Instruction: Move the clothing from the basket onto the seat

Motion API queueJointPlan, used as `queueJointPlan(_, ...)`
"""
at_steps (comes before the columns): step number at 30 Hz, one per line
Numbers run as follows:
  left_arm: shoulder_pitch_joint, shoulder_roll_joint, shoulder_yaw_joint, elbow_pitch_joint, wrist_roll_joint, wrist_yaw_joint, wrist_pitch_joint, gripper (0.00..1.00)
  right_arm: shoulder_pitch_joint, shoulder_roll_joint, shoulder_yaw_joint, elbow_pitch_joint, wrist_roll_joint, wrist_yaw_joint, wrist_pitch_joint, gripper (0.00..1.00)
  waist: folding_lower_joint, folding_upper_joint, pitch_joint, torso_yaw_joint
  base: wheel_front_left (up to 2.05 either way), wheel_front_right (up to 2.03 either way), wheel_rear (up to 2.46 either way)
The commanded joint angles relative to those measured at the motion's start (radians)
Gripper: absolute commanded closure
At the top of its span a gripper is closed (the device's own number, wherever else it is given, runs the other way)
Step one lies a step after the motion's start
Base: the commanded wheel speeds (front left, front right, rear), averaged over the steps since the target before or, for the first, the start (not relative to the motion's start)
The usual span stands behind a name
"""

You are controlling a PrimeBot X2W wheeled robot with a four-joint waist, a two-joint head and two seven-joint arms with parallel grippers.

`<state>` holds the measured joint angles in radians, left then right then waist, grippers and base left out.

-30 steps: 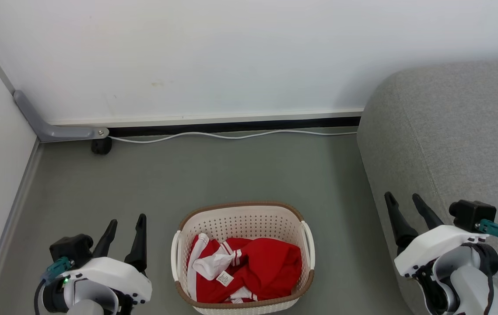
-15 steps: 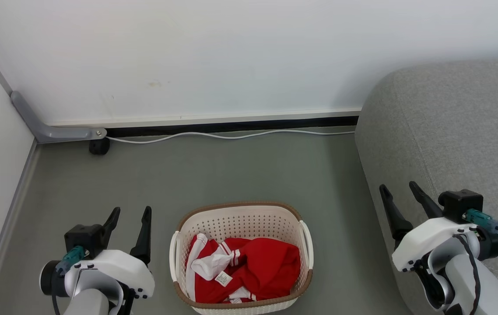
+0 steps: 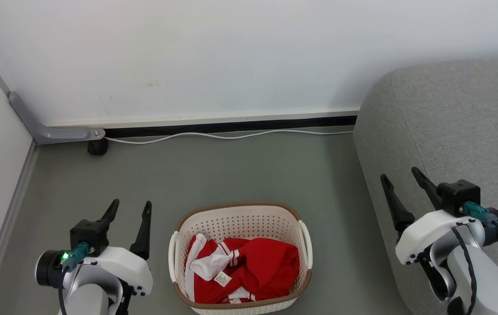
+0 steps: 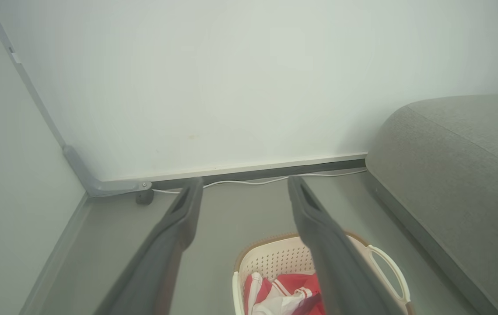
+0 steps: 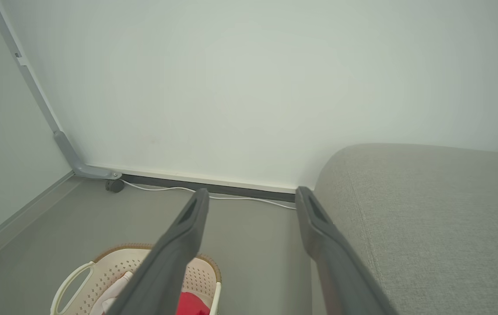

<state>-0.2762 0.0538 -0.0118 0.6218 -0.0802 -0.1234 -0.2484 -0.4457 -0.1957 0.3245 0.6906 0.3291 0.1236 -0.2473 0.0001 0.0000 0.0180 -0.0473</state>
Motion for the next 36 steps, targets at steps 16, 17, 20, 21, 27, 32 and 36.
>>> queueJointPlan(16,-0.05,0.006,0.087,0.002,-0.014,0.008,-0.013,0.0,-0.014,0.01,-0.036,-0.016,-0.032,0.007,-0.015,0.0,0.0,0.0,-0.002,-0.004,0.0,0.0,0.0)
queueJointPlan(17,-0.05,0.006,0.087,0.002,-0.014,0.008,-0.013,0.0,-0.014,0.01,-0.036,-0.016,-0.032,0.007,-0.015,0.0,0.0,0.0,-0.002,-0.004,0.0,0.0,0.0)
queueJointPlan(20,-0.05,0.005,0.089,0.004,-0.011,0.008,-0.013,0.0,-0.013,0.012,-0.041,-0.015,-0.035,0.007,-0.015,0.0,0.0,0.0,-0.002,-0.004,0.0,0.0,0.0)
queueJointPlan(21,-0.05,0.004,0.09,0.005,-0.01,0.008,-0.013,0.0,-0.013,0.012,-0.042,-0.015,-0.035,0.007,-0.015,0.0,0.0,0.0,-0.001,-0.004,0.0,0.0,0.0)
queueJointPlan(27,-0.048,0.002,0.091,0.0,-0.01,0.006,-0.013,0.0,-0.014,0.012,-0.05,-0.029,-0.042,0.007,-0.015,0.0,0.0,0.0,0.013,-0.004,0.0,0.0,0.0)
queueJointPlan(32,-0.058,-0.001,0.082,-0.012,-0.015,0.004,-0.013,0.0,-0.026,0.006,-0.072,-0.064,-0.058,0.007,-0.015,0.0,0.0,0.0,0.064,-0.003,0.0,0.0,0.0)
queueJointPlan(36,-0.077,-0.002,0.072,-0.025,-0.023,0.005,-0.013,0.0,-0.041,0.005,-0.104,-0.106,-0.074,0.007,-0.015,0.0,0.0,0.0,0.129,-0.002,0.0,0.0,0.0)
